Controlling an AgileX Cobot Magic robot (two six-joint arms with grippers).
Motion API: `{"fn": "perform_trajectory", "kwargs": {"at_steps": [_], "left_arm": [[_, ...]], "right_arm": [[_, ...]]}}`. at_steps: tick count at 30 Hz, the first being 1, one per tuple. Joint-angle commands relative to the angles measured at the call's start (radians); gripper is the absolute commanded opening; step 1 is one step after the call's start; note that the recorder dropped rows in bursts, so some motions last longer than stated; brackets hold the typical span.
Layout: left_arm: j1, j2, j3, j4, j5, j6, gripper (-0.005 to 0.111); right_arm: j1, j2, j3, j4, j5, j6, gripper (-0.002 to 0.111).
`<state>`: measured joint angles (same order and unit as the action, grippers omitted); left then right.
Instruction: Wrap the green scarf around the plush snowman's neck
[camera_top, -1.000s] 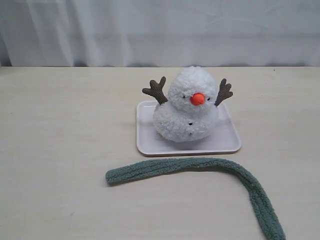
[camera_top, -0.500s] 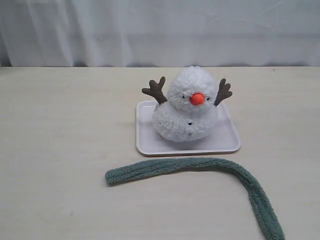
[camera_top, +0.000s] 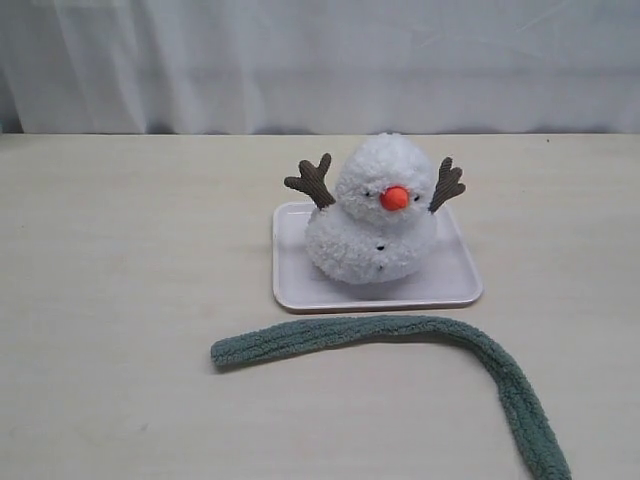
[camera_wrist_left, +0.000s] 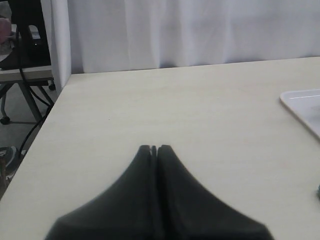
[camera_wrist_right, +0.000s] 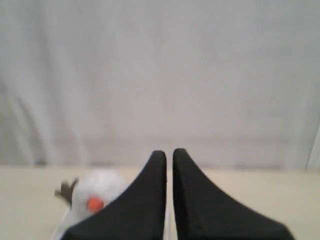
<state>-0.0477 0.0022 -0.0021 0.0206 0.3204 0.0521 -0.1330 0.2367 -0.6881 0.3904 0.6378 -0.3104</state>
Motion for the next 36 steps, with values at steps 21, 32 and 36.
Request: {"fn": "perform_trajectory", "kwargs": {"at_steps": [21, 32, 36], "left_arm": [[0.001, -0.002, 0.002, 0.002, -0.01, -0.001, 0.0], [0.001, -0.002, 0.002, 0.002, -0.01, -0.001, 0.0], [0.001, -0.002, 0.002, 0.004, -0.01, -0.001, 0.0]], "right_arm": [[0.16, 1.073, 0.013, 0.016, 0.128, -0.237, 0.067], [0.16, 1.317, 0.013, 0.021, -0.001, -0.288, 0.066], [0.16, 1.368, 0.013, 0.021, -0.068, -0.288, 0.066]]}}
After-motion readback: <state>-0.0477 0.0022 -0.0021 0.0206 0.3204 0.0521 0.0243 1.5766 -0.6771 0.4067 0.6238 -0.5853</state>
